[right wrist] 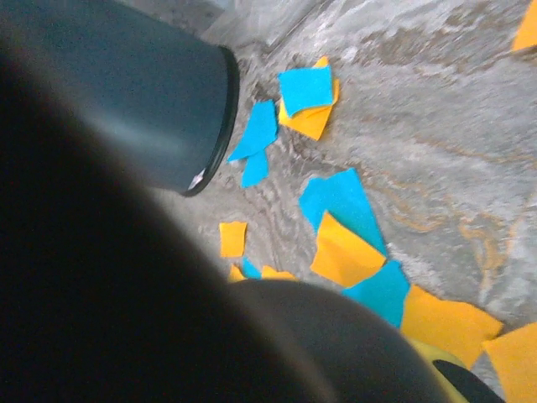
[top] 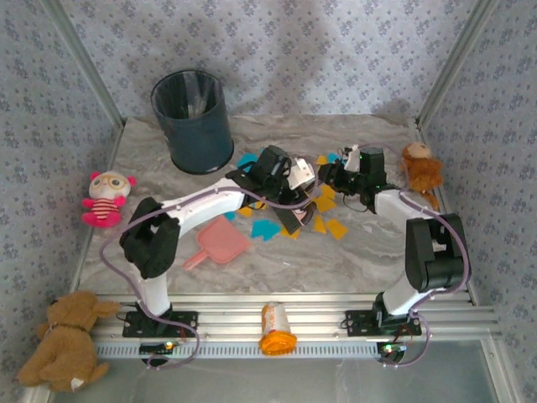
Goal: Sweep away the paper scraps from the table
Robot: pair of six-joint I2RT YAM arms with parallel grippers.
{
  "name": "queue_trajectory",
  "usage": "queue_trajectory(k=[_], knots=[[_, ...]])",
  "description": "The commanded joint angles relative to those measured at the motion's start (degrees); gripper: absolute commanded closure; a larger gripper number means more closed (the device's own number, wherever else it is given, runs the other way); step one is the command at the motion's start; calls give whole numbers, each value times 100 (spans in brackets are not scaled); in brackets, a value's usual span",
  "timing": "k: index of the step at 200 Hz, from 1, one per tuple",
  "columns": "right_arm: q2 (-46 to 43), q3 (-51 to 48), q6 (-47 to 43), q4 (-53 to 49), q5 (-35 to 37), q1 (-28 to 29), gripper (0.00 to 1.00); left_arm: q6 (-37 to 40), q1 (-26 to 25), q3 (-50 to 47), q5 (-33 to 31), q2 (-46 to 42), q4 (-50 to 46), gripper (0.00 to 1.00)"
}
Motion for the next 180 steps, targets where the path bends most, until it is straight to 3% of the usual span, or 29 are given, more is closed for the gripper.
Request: queue_trajectory(k=[1, 41, 65, 86, 180], knots=[[-488, -89, 291, 215, 251, -199, 95, 479, -17, -129, -156, -593, -527, 45], [-950, -154, 232, -231, 564, -450, 98, 541, -18, -385, -569, -1190, -2027, 49], [-1255, -128, 85, -646, 679, -630, 99, -120, -26, -579, -997, -1481, -2682, 52], [-1460, -164, 45, -828, 655, -806, 100, -502, -38, -636, -871, -1558, -3401, 53], [-1904, -244, 45, -1416, 425, -1265, 100, -1230, -614, -1431, -1137, -1770, -4207, 59]])
